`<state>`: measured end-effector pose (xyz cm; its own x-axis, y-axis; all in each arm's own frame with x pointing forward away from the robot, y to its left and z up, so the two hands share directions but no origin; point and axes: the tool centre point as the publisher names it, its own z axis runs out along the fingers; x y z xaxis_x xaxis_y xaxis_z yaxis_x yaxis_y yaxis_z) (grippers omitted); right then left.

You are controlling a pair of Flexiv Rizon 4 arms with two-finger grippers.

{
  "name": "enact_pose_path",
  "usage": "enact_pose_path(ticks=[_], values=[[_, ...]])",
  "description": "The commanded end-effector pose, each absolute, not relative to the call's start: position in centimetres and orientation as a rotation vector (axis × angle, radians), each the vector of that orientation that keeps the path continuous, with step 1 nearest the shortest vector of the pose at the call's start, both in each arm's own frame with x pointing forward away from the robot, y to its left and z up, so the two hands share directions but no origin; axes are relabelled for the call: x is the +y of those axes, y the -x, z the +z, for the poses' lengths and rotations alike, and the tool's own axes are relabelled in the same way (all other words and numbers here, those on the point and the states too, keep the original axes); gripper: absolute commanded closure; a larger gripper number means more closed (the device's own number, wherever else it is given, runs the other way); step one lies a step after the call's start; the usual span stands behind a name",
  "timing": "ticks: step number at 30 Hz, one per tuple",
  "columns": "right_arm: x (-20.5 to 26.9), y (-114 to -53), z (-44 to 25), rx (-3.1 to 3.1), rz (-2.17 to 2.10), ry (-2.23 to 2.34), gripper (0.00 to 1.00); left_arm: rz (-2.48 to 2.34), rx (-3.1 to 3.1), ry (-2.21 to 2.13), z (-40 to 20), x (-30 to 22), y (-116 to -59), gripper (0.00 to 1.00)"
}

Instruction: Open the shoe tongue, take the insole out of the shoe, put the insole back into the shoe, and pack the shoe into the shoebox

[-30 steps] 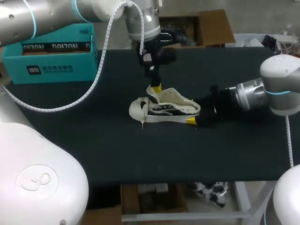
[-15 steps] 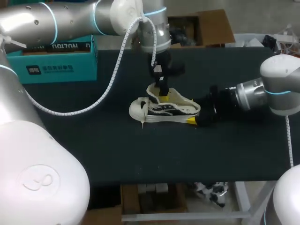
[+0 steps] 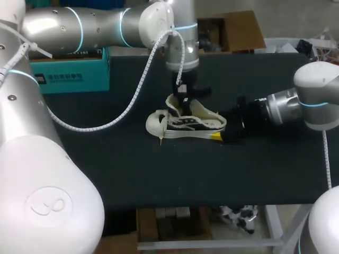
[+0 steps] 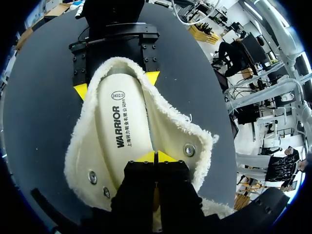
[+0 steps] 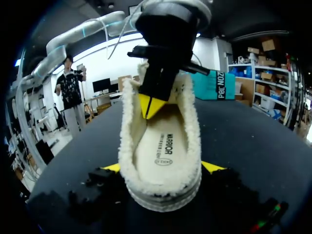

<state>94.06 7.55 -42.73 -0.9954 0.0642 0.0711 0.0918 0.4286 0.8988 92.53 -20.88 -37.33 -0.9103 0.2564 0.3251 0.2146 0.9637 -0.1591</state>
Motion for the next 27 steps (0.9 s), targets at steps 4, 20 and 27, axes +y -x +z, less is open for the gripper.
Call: enact_pose_path(ticks=[4, 20, 27], values=[[7.4, -94.2, -43.3, -2.629, -1.662, 0.141, 1.00, 0.119, -2.801, 0.343, -38.0, -21.3, -91.5, 1.00], [7.4, -94.2, -43.3, -2.629, -1.662, 0.141, 1.00, 0.131, -2.872, 0.315, -40.3, -20.5, -91.4, 0.79], [7.4, -94.2, -43.3, -2.629, -1.662, 0.141, 1.00, 0.114, -2.901, 0.324, -41.6, -21.1, -91.4, 0.77]])
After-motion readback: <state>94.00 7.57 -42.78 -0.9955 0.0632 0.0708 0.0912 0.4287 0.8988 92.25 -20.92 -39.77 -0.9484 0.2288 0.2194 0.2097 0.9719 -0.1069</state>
